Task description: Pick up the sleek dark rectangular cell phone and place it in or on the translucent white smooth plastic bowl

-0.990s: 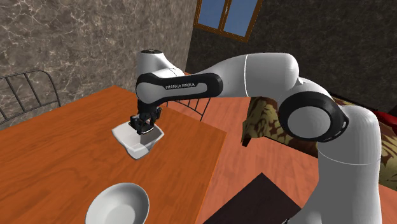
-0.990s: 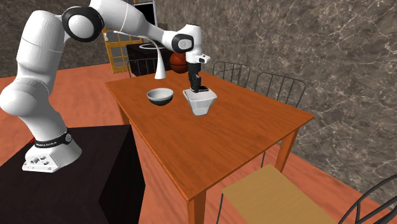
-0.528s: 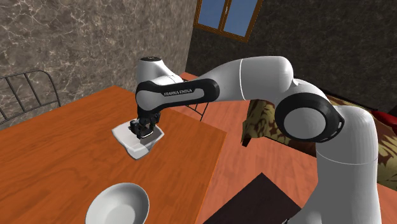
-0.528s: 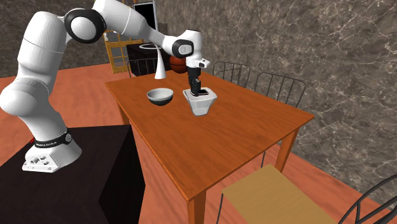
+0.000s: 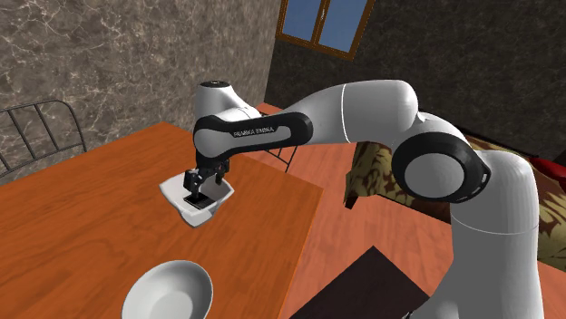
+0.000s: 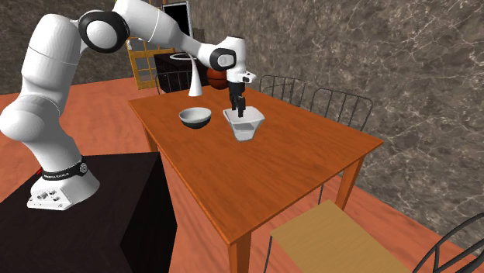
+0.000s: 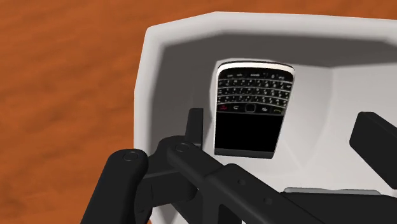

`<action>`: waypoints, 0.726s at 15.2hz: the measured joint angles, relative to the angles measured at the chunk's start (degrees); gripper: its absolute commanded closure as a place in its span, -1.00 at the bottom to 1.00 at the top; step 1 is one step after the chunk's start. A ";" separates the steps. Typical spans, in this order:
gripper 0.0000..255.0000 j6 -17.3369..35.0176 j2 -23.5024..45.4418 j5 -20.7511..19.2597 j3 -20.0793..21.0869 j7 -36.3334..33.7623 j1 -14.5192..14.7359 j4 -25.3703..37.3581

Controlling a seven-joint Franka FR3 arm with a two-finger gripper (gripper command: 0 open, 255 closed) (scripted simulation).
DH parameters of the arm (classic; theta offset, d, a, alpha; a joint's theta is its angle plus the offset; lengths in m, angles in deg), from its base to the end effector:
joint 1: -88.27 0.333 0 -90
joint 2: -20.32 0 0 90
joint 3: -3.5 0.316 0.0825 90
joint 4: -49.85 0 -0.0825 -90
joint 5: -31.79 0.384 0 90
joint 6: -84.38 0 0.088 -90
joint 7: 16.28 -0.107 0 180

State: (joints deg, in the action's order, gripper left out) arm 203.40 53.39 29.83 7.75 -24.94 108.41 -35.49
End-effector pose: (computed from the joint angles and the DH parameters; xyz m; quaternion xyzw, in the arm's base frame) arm 0.6488 0.2827 0.3374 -0.9903 -0.1389 -0.0044 0.0067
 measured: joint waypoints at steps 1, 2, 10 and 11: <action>-1.00 0.00 0.00 0.00 0.00 0.00 0.00 0.00; -1.00 0.00 0.00 0.00 0.00 0.00 0.00 0.00; -1.00 -5.91 -2.41 0.20 0.11 0.13 -0.06 3.54; -1.00 -5.92 -2.47 0.20 0.11 0.13 -0.06 3.47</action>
State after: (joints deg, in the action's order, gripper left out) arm 197.49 50.93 30.04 7.86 -24.81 108.35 -32.02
